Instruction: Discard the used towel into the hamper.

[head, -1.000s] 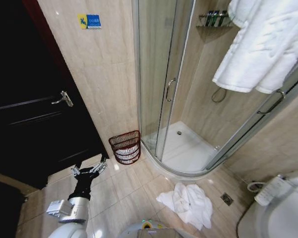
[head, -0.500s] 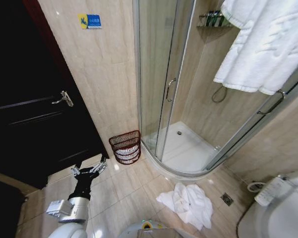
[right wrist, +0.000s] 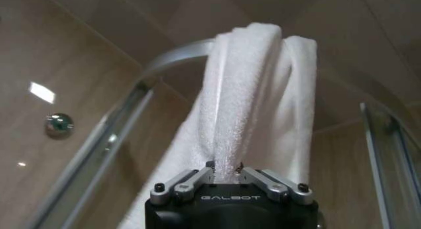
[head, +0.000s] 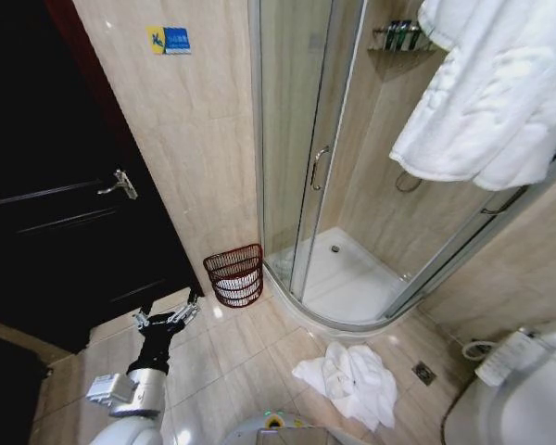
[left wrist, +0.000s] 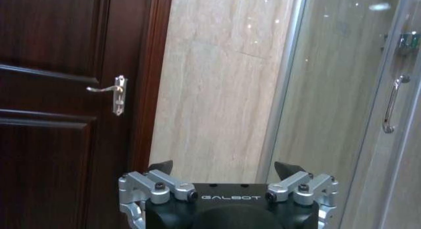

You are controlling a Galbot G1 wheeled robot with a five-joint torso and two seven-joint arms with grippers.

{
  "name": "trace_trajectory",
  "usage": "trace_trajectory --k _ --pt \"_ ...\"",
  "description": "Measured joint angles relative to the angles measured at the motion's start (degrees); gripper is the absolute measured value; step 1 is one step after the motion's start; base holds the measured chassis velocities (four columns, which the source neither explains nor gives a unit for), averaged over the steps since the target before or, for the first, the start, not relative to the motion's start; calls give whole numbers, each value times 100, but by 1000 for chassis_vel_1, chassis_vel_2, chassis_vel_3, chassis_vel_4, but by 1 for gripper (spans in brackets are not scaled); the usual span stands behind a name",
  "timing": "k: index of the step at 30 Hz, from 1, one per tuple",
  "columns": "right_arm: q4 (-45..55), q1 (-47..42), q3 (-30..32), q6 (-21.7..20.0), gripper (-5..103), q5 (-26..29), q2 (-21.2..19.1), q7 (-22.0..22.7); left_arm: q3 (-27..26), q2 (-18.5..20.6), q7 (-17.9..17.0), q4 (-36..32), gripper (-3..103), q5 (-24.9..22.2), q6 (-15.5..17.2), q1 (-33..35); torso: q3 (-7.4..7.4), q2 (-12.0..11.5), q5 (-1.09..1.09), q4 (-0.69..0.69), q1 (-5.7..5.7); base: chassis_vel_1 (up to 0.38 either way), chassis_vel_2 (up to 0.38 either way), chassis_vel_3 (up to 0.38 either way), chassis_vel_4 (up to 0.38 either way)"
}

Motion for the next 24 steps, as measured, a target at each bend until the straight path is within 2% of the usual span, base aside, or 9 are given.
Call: trace_trajectory --k 6,8,9,11,12,15,16,18,24 --pt "882 366 -396 -52 5 -189 555 6 0 0 0 1 100 0 0 0 1 -1 3 2 0 0 0 0 0" --pt "1381 507 -542 -72 5 -329 933 32 0 0 -1 1 100 0 0 0 1 -1 -1 2 0 0 0 0 0" --pt "1381 507 -542 -72 5 -329 933 32 0 0 -1 1 100 0 0 0 1 -1 -1 2 0 0 0 0 0" --pt "1763 493 -557 -75 5 -619 1331 41 0 0 -1 0 100 0 0 0 1 -1 -2 2 0 0 0 0 0" --pt "1763 493 -557 -75 5 -619 1331 41 0 0 -1 0 100 0 0 0 1 -1 -2 2 0 0 0 0 0" --pt "2200 380 -566 -57 5 -953 1913 12 0 0 0 0 100 0 0 0 1 -1 2 1 0 0 0 0 0" --pt "2200 380 -566 -57 5 -953 1913 12 0 0 0 0 100 0 0 0 1 -1 2 1 0 0 0 0 0" --pt "2501 291 -589 -17 5 -1097 2265 -28 0 -1 -1 1 100 0 0 0 1 -1 0 1 0 0 0 0 0" --pt "2927 162 -636 77 5 -1326 2682 -124 0 0 0 0 100 0 0 0 1 -1 0 1 0 0 0 0 0"
